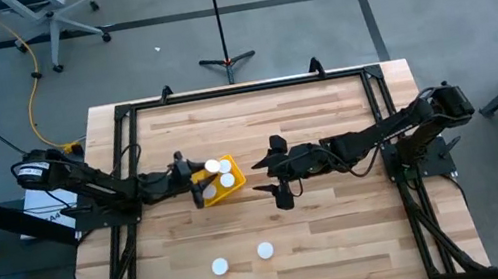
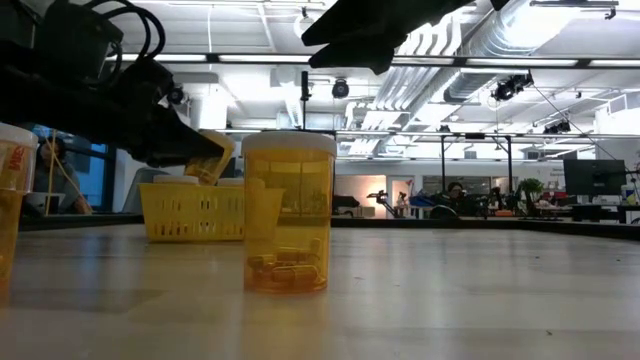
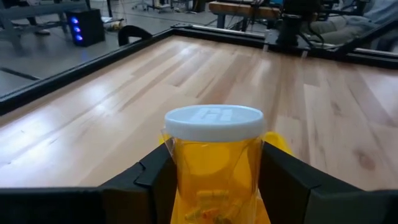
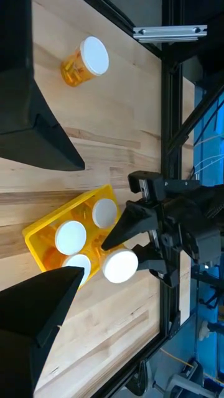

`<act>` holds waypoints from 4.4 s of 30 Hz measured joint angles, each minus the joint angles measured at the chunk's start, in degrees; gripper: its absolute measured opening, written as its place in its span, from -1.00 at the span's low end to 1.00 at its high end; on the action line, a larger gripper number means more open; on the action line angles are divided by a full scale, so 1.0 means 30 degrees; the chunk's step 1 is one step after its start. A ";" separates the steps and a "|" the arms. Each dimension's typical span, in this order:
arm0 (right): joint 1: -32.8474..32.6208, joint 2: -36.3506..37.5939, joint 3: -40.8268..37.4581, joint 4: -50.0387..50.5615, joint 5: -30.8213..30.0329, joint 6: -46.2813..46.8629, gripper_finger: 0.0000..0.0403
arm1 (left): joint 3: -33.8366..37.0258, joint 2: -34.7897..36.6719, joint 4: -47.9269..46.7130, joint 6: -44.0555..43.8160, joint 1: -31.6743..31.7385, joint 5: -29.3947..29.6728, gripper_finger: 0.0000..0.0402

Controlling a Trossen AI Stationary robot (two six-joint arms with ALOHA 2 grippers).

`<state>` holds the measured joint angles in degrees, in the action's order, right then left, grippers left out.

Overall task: Pick and place pill bottles into a basket
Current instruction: Put the orange pill bottle into the yellow basket, then adjust the orange pill bottles in the yellow basket

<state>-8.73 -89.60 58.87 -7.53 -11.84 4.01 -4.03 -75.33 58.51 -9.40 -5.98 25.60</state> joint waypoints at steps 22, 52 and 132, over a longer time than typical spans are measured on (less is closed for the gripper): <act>0.0000 0.0000 0.0000 -0.0007 0.0000 -0.0066 0.27 | 0.0000 0.0007 0.0017 0.0064 0.0000 0.0153 0.71; -0.0332 0.0000 -0.0015 0.0874 -0.2171 0.1039 0.14 | -0.0066 0.2392 0.0780 0.0464 -0.0015 -0.3527 -0.47; 0.0663 0.6965 -1.1801 -1.1991 -0.1365 -0.5293 -0.49 | -1.5977 -0.1203 -3.6660 -0.3647 0.2878 -0.6870 -0.86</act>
<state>-6.74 -68.71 23.47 -43.50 -15.93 -11.87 -51.96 -78.94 -51.47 -20.34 2.66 4.99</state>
